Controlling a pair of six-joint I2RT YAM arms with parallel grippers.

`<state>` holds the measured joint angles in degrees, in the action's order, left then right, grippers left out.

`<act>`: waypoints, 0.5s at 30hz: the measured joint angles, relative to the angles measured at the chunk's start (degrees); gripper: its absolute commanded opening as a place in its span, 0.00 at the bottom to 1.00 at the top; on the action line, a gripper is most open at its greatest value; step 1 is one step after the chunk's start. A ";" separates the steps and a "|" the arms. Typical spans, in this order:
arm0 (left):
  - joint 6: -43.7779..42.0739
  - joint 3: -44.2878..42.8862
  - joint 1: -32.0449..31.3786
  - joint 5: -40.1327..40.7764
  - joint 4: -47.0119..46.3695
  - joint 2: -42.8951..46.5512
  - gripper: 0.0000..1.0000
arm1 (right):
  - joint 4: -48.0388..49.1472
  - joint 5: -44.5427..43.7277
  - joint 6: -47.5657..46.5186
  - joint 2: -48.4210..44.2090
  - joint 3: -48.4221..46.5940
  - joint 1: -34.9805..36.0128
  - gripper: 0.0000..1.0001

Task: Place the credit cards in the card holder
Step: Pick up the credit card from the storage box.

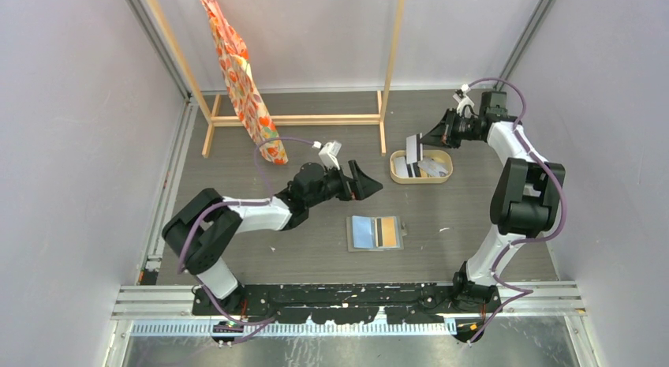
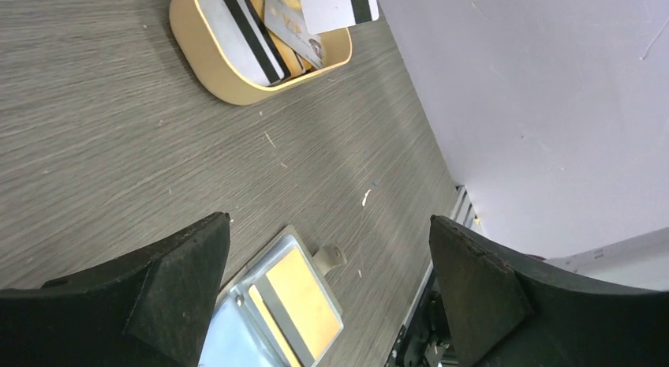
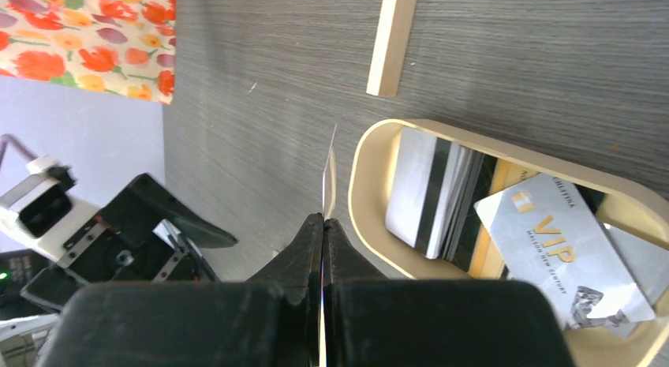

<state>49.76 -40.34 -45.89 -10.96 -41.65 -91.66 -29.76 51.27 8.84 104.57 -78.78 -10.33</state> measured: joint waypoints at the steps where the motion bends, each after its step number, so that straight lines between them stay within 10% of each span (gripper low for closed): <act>1: 1.18 -0.98 0.22 -0.44 0.00 -1.42 0.95 | 0.20 0.55 0.57 -0.33 0.17 -0.04 0.01; 15: 14.47 -12.76 0.17 -1.03 -4.98 -16.44 0.85 | 7.02 8.37 11.76 -8.24 7.15 -0.31 0.01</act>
<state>64.23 -53.10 -45.71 -11.99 -46.63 -108.09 -22.74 59.64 20.60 96.33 -71.64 -10.63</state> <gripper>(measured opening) 0.880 0.032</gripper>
